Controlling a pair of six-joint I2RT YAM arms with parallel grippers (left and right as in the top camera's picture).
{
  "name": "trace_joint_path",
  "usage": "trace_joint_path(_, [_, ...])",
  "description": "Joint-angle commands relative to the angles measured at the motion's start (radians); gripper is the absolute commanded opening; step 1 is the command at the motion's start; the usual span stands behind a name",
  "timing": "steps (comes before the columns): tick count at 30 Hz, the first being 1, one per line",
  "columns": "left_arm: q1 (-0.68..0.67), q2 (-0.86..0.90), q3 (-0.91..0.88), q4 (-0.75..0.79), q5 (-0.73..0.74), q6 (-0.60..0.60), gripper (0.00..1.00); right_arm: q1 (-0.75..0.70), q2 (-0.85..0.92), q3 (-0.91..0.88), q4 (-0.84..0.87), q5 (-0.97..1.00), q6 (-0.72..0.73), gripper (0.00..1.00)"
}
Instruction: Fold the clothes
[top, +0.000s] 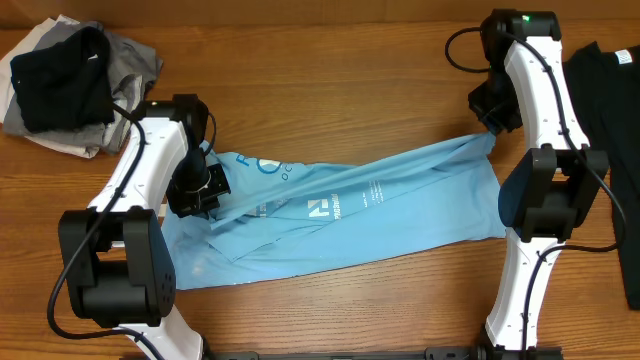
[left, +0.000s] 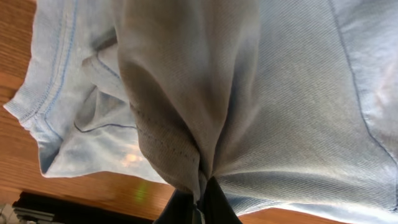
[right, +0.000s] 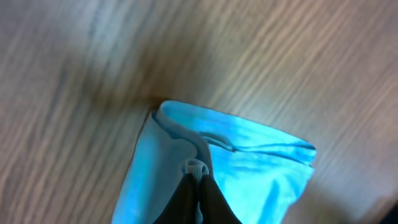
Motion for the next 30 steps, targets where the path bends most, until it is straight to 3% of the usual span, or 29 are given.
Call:
trace_joint_path(1, [0.010,-0.024,-0.014,0.002,-0.046,0.003,0.04,-0.007,-0.040,0.010,-0.005,0.020,0.051,0.04])
trace_joint_path(30, [0.010,-0.024,-0.034,0.014,-0.090,-0.009,0.09,-0.005,-0.147,-0.305,0.034,0.043,0.150,0.04])
